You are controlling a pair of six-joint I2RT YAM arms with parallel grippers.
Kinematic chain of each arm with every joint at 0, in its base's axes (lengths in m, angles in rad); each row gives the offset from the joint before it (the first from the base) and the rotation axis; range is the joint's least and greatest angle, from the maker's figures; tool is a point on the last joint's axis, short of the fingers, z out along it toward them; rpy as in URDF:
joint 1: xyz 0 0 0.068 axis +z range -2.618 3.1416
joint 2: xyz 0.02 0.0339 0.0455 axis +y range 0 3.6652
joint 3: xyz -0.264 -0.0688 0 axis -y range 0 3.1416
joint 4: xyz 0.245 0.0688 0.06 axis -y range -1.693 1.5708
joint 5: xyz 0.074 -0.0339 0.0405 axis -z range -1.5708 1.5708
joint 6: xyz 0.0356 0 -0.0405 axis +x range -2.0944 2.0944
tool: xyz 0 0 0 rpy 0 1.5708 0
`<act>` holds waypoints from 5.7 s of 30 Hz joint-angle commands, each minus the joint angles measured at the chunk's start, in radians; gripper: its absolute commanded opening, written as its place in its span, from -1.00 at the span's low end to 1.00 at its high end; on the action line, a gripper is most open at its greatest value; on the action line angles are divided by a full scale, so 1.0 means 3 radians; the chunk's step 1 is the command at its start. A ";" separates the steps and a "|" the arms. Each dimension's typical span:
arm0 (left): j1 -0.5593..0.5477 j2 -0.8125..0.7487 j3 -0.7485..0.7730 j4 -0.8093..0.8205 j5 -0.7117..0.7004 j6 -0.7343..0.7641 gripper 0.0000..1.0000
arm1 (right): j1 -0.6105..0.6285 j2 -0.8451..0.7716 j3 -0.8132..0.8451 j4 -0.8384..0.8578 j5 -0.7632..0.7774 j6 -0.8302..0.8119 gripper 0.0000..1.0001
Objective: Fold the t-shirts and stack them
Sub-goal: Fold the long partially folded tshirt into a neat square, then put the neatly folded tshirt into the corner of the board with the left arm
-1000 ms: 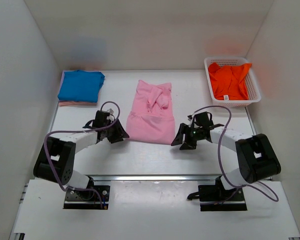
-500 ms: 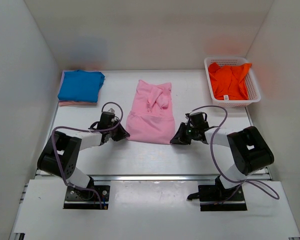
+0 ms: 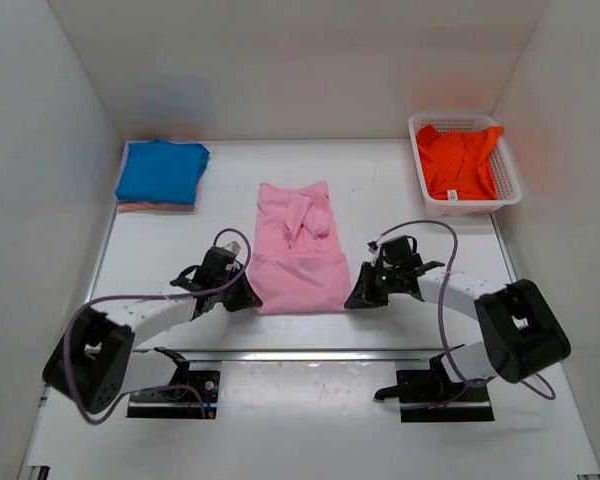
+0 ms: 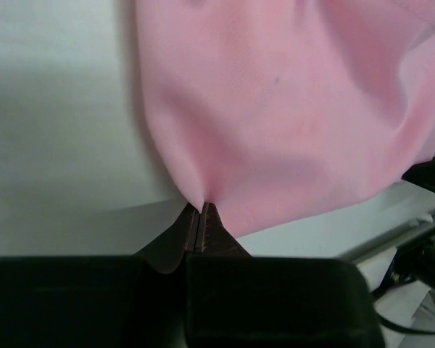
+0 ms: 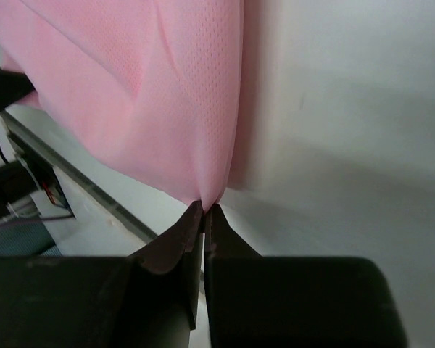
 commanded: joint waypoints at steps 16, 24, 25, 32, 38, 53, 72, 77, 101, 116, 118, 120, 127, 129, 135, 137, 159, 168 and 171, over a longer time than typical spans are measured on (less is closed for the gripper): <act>0.0124 -0.0999 0.0184 -0.0683 0.0128 -0.0189 -1.00 | -0.0135 -0.0681 0.0160 -0.0836 -0.0472 -0.0328 -1.00; 0.0743 0.0422 0.1707 -0.0463 0.0221 0.0297 -1.00 | -0.0651 0.0565 0.1728 -0.0985 -0.0523 -0.0712 -1.00; 0.0759 0.0742 0.2024 -0.0438 0.0276 0.0318 -1.00 | -0.0698 0.0689 0.2009 -0.0990 -0.0503 -0.0702 -0.99; 0.0922 0.2533 0.4147 -0.0442 0.0240 0.0502 0.23 | -0.0923 0.2161 0.3714 -0.1015 -0.0303 -0.0835 -0.49; 0.1081 0.2980 0.4467 -0.0132 0.0752 0.0349 0.47 | -0.0954 0.2363 0.4211 -0.1067 -0.0114 -0.0927 -0.06; 0.0775 0.2938 0.3867 -0.0693 -0.0061 0.1192 0.74 | -0.1020 0.1069 0.2591 -0.0648 -0.0201 -0.0957 -0.13; 0.0284 0.3716 0.5063 -0.2263 -0.0894 0.1765 -1.00 | -0.1240 0.0425 0.2289 -0.0499 -0.0651 -0.0732 -0.22; 0.0426 0.3604 0.5304 -0.2427 -0.1144 0.1913 -1.00 | -0.1261 0.0317 0.2191 -0.0469 -0.0722 -0.0722 -0.28; 0.1352 0.3307 0.6383 -0.2401 -0.1672 0.2384 -1.00 | -0.0856 0.0164 0.1818 -0.0249 -0.0733 -0.0400 -0.40; 0.1777 0.3001 0.6655 -0.2176 -0.1503 0.2241 -1.00 | -0.0678 0.0240 0.1685 -0.0187 -0.0753 -0.0303 -0.44; 0.1822 0.2995 0.6660 -0.2141 -0.1468 0.2226 -1.00 | -0.0657 0.0230 0.1695 -0.0187 -0.0758 -0.0313 -0.44; 0.1914 0.2975 0.6680 -0.2135 -0.1360 0.2195 -1.00 | -0.0631 0.0246 0.1705 -0.0208 -0.0743 -0.0318 -0.45; 0.1991 0.2934 0.6654 -0.2130 -0.1253 0.2138 -1.00 | -0.0580 0.0317 0.1721 -0.0198 -0.0763 -0.0298 -0.46; 0.2037 0.2964 0.6639 -0.2110 -0.1222 0.2128 -1.00 | -0.0575 0.0322 0.1726 -0.0198 -0.0748 -0.0277 -0.45; 0.2175 0.3031 0.6598 -0.2089 -0.1207 0.2098 -1.00 | -0.0570 0.0353 0.1721 -0.0228 -0.0763 -0.0293 -0.46; 0.2236 0.3071 0.6583 -0.2089 -0.1201 0.2087 -1.00 | -0.0545 0.0373 0.1731 -0.0259 -0.0768 -0.0313 -0.46; 0.2395 0.2766 0.6374 -0.2094 -0.0784 0.1654 0.97 | -0.0427 0.0312 0.1578 -0.0376 -0.0518 -0.0425 -0.12; 0.1702 0.1852 0.4490 -0.2489 0.0077 0.1550 0.95 | -0.0483 -0.0040 0.1179 -0.0545 -0.0222 -0.0522 -0.08; 0.1211 0.1402 0.3778 -0.2335 -0.0188 0.1535 0.98 | -0.0499 -0.0254 0.1062 -0.0617 -0.0129 -0.0543 -0.05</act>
